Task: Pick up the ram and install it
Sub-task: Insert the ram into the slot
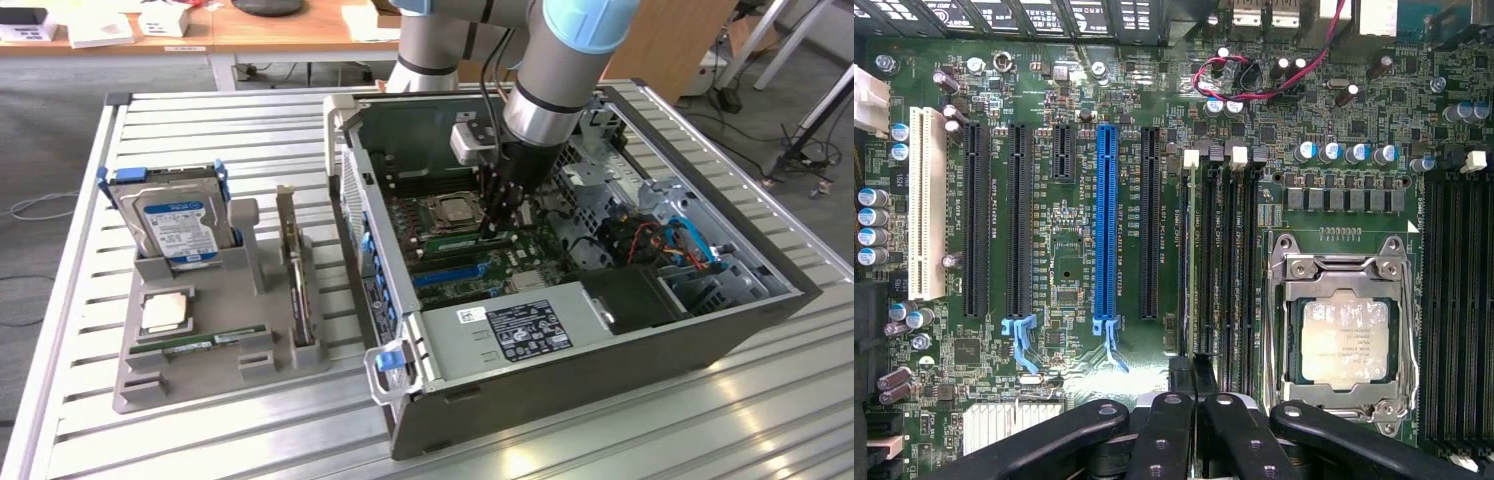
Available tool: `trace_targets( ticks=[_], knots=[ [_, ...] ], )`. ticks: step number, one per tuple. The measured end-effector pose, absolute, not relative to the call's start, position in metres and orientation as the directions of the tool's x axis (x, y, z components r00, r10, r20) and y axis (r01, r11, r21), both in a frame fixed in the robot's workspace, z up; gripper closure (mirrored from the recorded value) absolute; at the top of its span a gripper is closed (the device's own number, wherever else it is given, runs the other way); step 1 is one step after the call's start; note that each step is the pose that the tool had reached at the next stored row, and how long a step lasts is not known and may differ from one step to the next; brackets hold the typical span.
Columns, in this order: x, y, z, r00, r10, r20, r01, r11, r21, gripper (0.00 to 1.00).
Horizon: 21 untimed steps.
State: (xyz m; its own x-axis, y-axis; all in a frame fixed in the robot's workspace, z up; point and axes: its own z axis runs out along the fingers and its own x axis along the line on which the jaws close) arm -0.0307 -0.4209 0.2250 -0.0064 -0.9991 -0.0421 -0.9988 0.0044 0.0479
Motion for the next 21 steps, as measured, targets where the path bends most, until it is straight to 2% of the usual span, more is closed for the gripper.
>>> trace_targets(
  ticks=[6, 7, 10, 11, 21],
  knots=[
    [-0.0307, -0.4209, 0.225, -0.006, -0.999, -0.042, -0.999, 0.004, 0.048, 0.87],
    [-0.0307, -0.4209, 0.225, -0.006, -0.999, -0.042, -0.999, 0.004, 0.048, 0.82],
    [-0.0307, -0.4209, 0.225, -0.006, -0.999, -0.042, -0.999, 0.004, 0.048, 0.76],
    [-0.0307, -0.4209, 0.225, -0.006, -0.999, -0.042, -0.999, 0.004, 0.048, 0.69],
    [-0.0307, -0.4209, 0.2274, -0.006, -0.999, -0.042, -0.999, 0.004, 0.048, 0.69]
  ],
)
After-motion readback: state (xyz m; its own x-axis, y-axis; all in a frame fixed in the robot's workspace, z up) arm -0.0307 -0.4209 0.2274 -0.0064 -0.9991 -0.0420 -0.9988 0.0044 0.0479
